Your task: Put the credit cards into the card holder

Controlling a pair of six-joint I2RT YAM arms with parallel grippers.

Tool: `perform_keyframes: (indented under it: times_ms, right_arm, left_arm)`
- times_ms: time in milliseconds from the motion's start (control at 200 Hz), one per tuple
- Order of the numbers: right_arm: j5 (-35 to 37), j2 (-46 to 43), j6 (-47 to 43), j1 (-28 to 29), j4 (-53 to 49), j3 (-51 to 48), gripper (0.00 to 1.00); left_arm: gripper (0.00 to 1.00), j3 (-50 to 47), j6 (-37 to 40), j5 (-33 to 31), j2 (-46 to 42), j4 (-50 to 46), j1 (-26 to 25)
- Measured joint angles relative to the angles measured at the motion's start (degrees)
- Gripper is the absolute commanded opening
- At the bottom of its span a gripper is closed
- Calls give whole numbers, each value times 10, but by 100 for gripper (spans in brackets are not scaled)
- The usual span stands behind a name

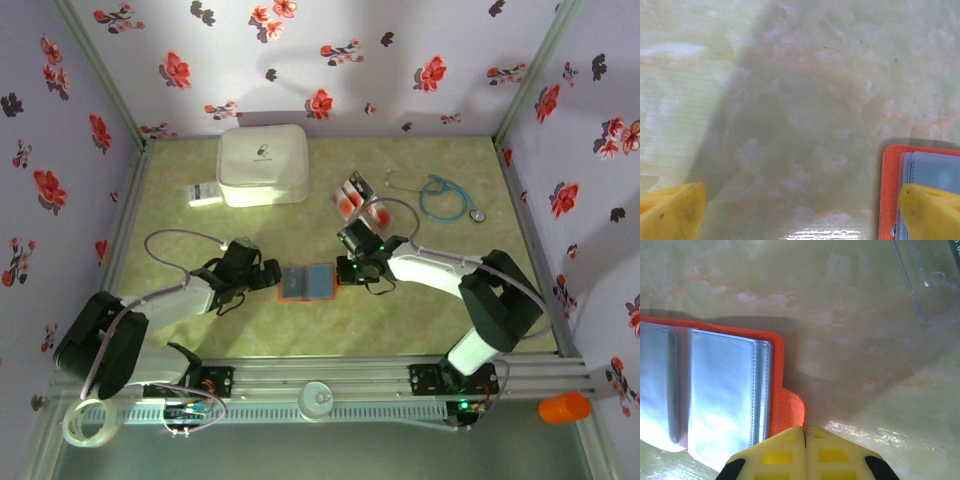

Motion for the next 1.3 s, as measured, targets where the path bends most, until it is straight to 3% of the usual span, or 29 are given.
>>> perform_keyframes:
  times_ms: [100,220,495,900,1300]
  right_arm:
    - [2,-16,0,0,-4,-2,29]
    - [2,-39,-1,0,-12,-2,29]
    - [-28,-43,7,0,-4,23,0]
    - [-105,58,45,10,112,30,0]
    - [-128,102,70,23,167,37,0]
  left_arm:
    - [99,2,0,-1,0,-3,-3]
    - [99,5,0,8,0,-5,-9]
    - [99,8,0,17,-4,-16,-11]
    - [99,9,0,17,-4,-20,-11]
    - [99,9,0,17,-4,-20,-11]
